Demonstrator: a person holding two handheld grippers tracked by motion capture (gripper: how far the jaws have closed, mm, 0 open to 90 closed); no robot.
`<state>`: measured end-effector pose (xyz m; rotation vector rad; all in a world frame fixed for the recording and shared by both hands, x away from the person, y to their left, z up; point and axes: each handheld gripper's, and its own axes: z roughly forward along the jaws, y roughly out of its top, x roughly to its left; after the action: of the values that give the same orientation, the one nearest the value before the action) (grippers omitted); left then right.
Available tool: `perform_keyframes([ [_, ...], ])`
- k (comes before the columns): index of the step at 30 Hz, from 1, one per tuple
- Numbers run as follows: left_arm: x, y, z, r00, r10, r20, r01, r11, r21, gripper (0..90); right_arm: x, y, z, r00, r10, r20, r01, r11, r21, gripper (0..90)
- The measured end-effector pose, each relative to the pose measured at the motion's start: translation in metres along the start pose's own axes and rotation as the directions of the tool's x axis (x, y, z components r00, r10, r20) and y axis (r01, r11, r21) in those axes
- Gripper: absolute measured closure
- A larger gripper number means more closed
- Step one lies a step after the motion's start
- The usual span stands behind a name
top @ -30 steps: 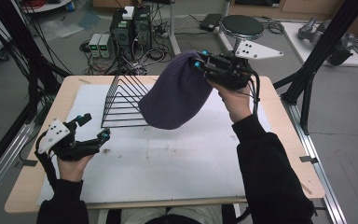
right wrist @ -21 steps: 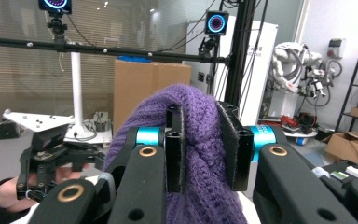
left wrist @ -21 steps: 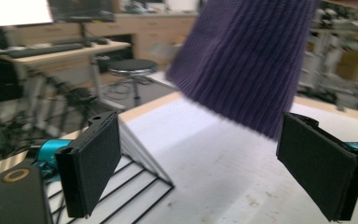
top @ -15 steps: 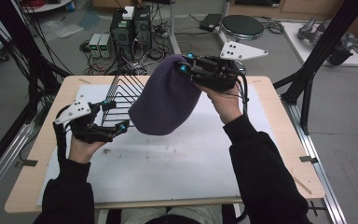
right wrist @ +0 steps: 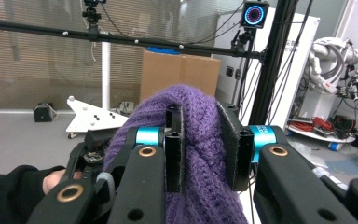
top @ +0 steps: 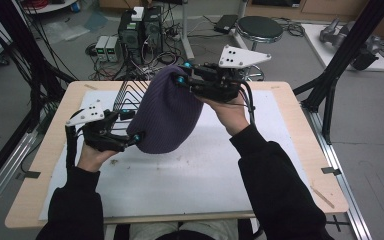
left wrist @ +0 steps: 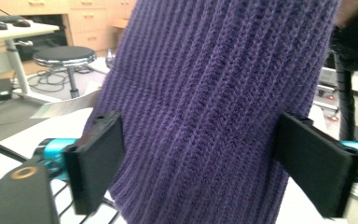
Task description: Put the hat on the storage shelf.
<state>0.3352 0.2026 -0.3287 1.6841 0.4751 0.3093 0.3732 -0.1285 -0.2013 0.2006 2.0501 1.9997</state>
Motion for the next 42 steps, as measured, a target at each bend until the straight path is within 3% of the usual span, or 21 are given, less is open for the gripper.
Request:
perform_keyframes([
  [2, 0.001, -0.001, 0.002, 0.9999, -0.001, 0.017, 0.001, 0.9999, 0.017, 28.9, 0.001, 0.000, 0.001, 1.0000, 0.000, -0.003, 0.000, 1.000, 0.002, 73.6],
  [5, 0.000, -0.002, 0.002, 0.9991, 0.023, 0.035, -0.025, 0.9988, 0.043, 56.4, 0.000, -0.001, 0.001, 1.0000, 0.000, 0.002, 0.000, 1.000, 0.011, 73.5],
  [7, -0.002, -0.002, 0.001, 0.9996, 0.025, -0.009, -0.025, 0.9980, 0.057, 72.8, -0.001, -0.001, -0.001, 1.0000, -0.001, 0.008, 0.001, 1.000, 0.017, 73.3],
  [9, -0.001, -0.002, -0.001, 0.9984, 0.035, -0.046, -0.032, 0.9980, 0.054, 79.3, -0.003, -0.001, -0.003, 0.9998, -0.002, 0.020, 0.002, 1.000, 0.026, 73.1],
  [13, 0.004, 0.000, -0.010, 0.9926, 0.041, -0.114, -0.039, 0.9990, 0.022, 82.2, -0.008, -0.001, -0.009, 0.9990, -0.009, 0.043, 0.007, 0.999, 0.044, 72.9],
  [15, 0.007, 0.001, -0.016, 0.9869, 0.038, -0.157, -0.039, 0.9992, -0.008, 82.6, -0.011, -0.001, -0.012, 0.9982, -0.015, 0.057, 0.012, 0.999, 0.053, 72.9],
  [22, 0.021, 0.006, -0.026, 0.9731, -0.030, -0.228, 0.004, 0.9935, -0.114, 83.1, -0.019, -0.004, -0.013, 0.9937, -0.031, 0.108, 0.021, 0.996, 0.089, 74.1],
  [28, 0.031, 0.027, -0.019, 0.9713, -0.018, -0.237, -0.008, 0.9943, -0.106, 83.0, -0.028, 0.006, -0.010, 0.9858, -0.032, 0.165, 0.019, 0.997, 0.080, 74.2],
  [34, 0.041, 0.045, -0.015, 0.9683, -0.009, -0.250, -0.025, 0.9913, -0.129, 83.0, -0.035, 0.023, -0.009, 0.9786, -0.038, 0.202, 0.021, 0.996, 0.085, 74.2],
  [42, 0.057, 0.062, -0.019, 0.9650, -0.033, -0.260, -0.007, 0.9888, -0.149, 83.1, -0.040, 0.038, 0.001, 0.9719, -0.052, 0.229, 0.031, 0.995, 0.094, 74.2],
])
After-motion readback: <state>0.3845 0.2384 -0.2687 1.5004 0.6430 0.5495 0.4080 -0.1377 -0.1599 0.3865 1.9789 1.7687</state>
